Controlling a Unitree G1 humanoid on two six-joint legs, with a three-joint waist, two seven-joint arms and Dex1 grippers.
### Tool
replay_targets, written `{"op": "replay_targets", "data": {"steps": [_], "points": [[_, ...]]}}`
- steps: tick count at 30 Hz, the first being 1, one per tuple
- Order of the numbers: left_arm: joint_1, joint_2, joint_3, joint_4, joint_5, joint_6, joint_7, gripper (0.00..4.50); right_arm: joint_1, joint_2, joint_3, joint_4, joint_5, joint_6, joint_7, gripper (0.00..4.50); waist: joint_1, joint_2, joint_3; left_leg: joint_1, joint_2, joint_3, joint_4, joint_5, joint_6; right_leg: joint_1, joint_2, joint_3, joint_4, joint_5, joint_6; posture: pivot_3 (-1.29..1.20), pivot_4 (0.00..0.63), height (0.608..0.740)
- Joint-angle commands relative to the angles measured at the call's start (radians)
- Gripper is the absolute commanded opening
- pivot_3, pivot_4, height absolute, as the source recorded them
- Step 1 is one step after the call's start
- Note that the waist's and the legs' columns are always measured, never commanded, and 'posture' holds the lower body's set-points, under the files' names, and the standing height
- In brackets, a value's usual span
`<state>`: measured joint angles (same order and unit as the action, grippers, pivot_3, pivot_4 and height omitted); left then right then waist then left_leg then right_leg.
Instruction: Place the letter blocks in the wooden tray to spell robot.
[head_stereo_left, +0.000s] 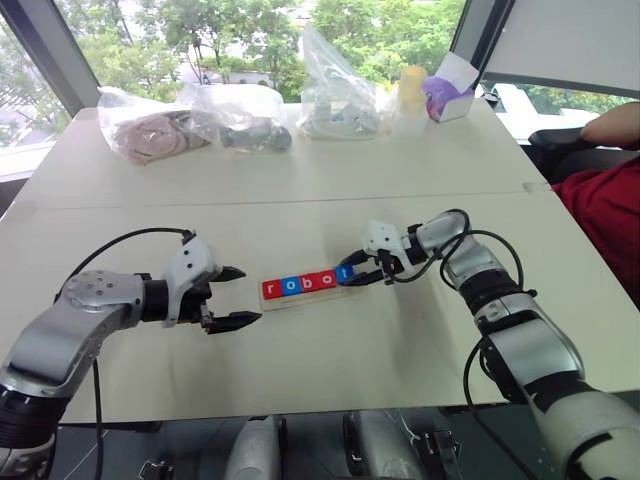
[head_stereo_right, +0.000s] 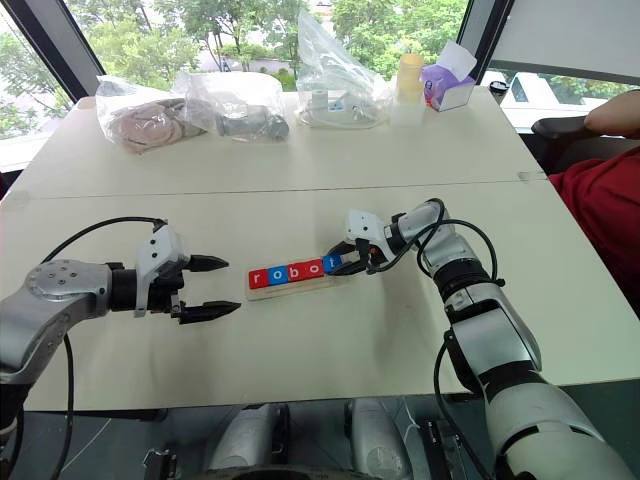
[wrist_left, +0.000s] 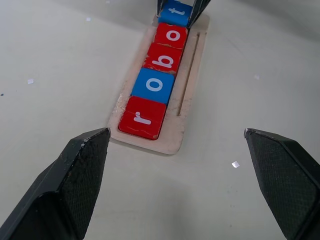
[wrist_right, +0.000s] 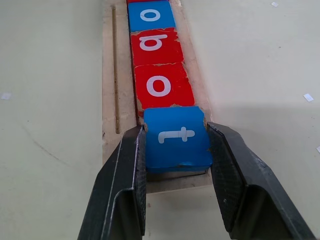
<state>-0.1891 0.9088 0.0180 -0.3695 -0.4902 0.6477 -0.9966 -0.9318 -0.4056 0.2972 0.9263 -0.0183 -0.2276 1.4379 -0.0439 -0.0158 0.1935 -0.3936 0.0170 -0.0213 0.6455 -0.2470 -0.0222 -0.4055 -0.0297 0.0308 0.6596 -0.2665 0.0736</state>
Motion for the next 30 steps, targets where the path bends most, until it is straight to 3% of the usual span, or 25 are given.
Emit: {"op": "replay_targets", "data": {"steps": [1, 3, 5, 6, 18, 20, 26, 30], "points": [[-0.004, 0.001, 0.015, -0.015, 0.007, -0.022, 0.001, 4.50, -0.009, 0.012, -0.001, -0.002, -0.007, -0.008, 0.017, 2.24, 0.000, 0.000, 0.000, 0.000, 0.000, 0.000, 0.000, 0.000, 0.000, 0.000, 0.000, 0.000, 0.000, 0.000, 0.000, 0.00, 0.150, 0.740], [-0.004, 0.002, 0.010, -0.010, 0.015, -0.029, -0.001, 4.50, -0.007, 0.013, -0.004, -0.003, -0.007, -0.005, 0.016, 3.07, 0.000, 0.000, 0.000, 0.000, 0.000, 0.000, 0.000, 0.000, 0.000, 0.000, 0.000, 0.000, 0.000, 0.000, 0.000, 0.00, 0.150, 0.740], [-0.004, 0.001, 0.008, -0.008, 0.019, -0.032, -0.003, 4.50, -0.004, 0.014, -0.006, -0.006, -0.008, -0.007, 0.011, 4.22, 0.000, 0.000, 0.000, 0.000, 0.000, 0.000, 0.000, 0.000, 0.000, 0.000, 0.000, 0.000, 0.000, 0.000, 0.000, 0.00, 0.150, 0.740], [-0.005, 0.000, 0.008, -0.008, 0.021, -0.033, -0.004, 4.50, -0.003, 0.014, -0.007, -0.008, -0.011, -0.012, 0.000, 4.47, 0.000, 0.000, 0.000, 0.000, 0.000, 0.000, 0.000, 0.000, 0.000, 0.000, 0.000, 0.000, 0.000, 0.000, 0.000, 0.00, 0.150, 0.740], [0.022, 0.007, 0.028, -0.014, 0.017, -0.033, -0.011, 4.50, 0.080, -0.074, -0.106, -0.215, 0.051, 0.109, -0.076, 4.47, 0.002, 0.000, 0.000, 0.000, 0.000, 0.000, 0.000, 0.000, 0.000, 0.000, -0.001, 0.000, 0.000, 0.000, 0.000, 0.00, 0.150, 0.740], [0.045, 0.018, 0.047, -0.025, 0.003, -0.028, -0.022, 4.50, 0.133, -0.111, -0.125, -0.327, 0.068, 0.181, -0.085, 4.47, 0.003, 0.000, 0.000, 0.000, 0.000, 0.000, -0.001, 0.000, 0.000, 0.000, -0.002, 0.000, 0.000, 0.000, 0.000, 0.00, 0.150, 0.740], [0.187, 0.062, 0.228, -0.042, -0.078, 0.026, -0.047, 4.50, 0.484, -0.314, -0.260, -0.938, 0.195, 0.609, -0.164, 4.47, 0.016, 0.001, 0.000, -0.005, 0.000, -0.003, -0.001, 0.000, 0.000, -0.004, -0.004, -0.001, 0.000, -0.001, -0.002, 0.00, 0.150, 0.740], [0.277, 0.052, 0.307, -0.063, -0.094, 0.040, -0.027, 4.50, 0.668, -0.359, -0.366, -1.203, 0.283, 0.826, -0.271, 4.47, 0.015, 0.001, 0.000, -0.004, 0.001, -0.002, -0.001, 0.000, 0.000, -0.004, -0.004, -0.001, -0.002, -0.004, -0.007, 0.00, 0.150, 0.740]]}}
